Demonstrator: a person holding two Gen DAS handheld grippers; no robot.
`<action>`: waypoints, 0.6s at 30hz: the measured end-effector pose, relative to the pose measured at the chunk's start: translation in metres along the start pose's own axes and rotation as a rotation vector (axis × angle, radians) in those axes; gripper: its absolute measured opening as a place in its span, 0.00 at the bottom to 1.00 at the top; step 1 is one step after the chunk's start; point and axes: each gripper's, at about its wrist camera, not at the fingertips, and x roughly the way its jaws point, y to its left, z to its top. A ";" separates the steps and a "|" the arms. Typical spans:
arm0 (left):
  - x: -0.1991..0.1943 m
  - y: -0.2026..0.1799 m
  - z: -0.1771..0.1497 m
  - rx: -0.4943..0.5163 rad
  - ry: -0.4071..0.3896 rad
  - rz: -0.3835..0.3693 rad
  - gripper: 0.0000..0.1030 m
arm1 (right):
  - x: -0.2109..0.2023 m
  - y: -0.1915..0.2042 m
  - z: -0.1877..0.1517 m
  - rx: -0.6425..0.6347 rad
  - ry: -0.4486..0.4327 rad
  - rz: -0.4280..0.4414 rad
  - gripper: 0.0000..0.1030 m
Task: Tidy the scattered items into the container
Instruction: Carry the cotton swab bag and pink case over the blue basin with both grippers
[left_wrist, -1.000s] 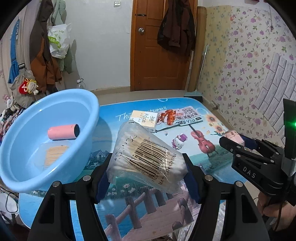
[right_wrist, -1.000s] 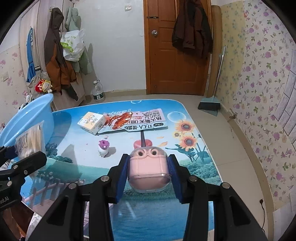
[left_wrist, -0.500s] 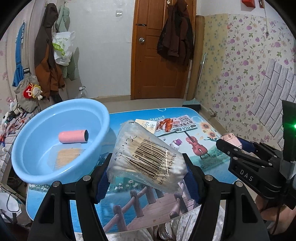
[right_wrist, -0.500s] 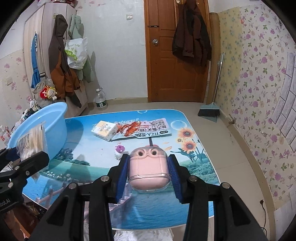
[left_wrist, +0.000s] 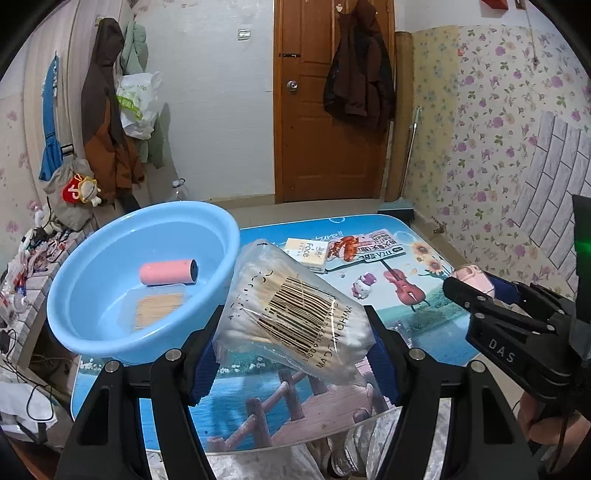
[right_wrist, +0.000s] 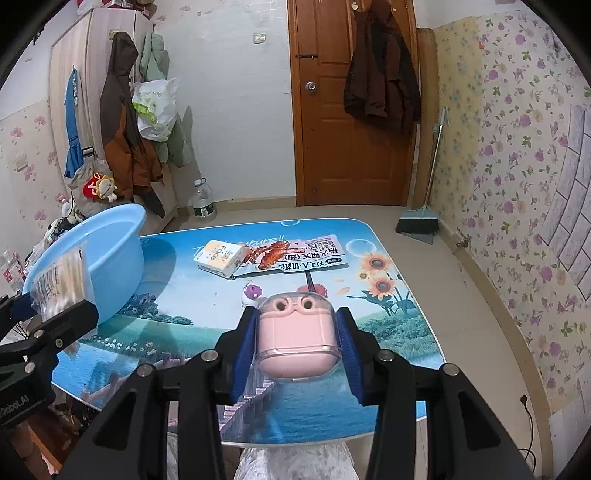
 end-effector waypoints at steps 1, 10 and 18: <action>0.000 0.000 0.000 -0.001 0.001 -0.002 0.65 | -0.001 0.000 -0.001 0.001 0.000 0.004 0.42; -0.005 0.002 0.005 -0.012 -0.005 0.001 0.65 | -0.004 0.001 0.000 0.000 -0.005 0.010 0.43; -0.019 0.019 0.021 -0.018 -0.031 0.036 0.65 | -0.007 0.001 0.001 0.003 -0.003 0.018 0.43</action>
